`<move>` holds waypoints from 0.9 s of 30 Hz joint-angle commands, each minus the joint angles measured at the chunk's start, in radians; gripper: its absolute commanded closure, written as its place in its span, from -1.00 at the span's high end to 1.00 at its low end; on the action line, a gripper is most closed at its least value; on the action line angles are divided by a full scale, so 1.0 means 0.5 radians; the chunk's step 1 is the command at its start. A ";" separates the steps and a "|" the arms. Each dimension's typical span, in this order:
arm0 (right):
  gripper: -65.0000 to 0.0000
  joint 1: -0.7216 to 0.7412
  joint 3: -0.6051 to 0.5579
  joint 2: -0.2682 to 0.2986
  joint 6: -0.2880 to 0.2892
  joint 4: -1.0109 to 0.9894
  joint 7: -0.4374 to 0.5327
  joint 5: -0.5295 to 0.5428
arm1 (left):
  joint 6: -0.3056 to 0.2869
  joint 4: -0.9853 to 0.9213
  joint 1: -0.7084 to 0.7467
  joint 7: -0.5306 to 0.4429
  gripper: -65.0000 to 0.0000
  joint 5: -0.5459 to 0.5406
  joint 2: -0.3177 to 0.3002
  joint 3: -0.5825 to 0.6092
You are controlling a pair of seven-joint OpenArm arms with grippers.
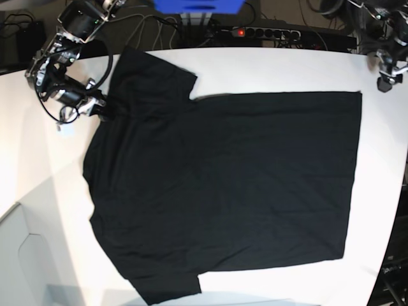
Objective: Fold the T-shirt properly
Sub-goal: 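Reach the left gripper to the hem corner and grasp it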
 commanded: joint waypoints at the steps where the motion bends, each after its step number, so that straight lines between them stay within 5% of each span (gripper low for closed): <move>1: -1.00 -0.008 -0.002 0.017 0.028 0.004 -0.071 -0.134 | -0.035 0.022 -0.019 -0.022 0.15 -0.016 -0.041 0.038; 10: -1.00 -0.011 0.010 0.017 0.028 0.004 -0.071 -0.134 | -0.060 -0.478 -0.178 -0.038 0.16 -0.019 -0.100 0.302; 27: -1.00 -0.011 0.010 0.017 0.028 0.004 -0.071 -0.134 | -0.060 -0.499 -0.255 -0.044 0.16 -0.004 -0.057 0.523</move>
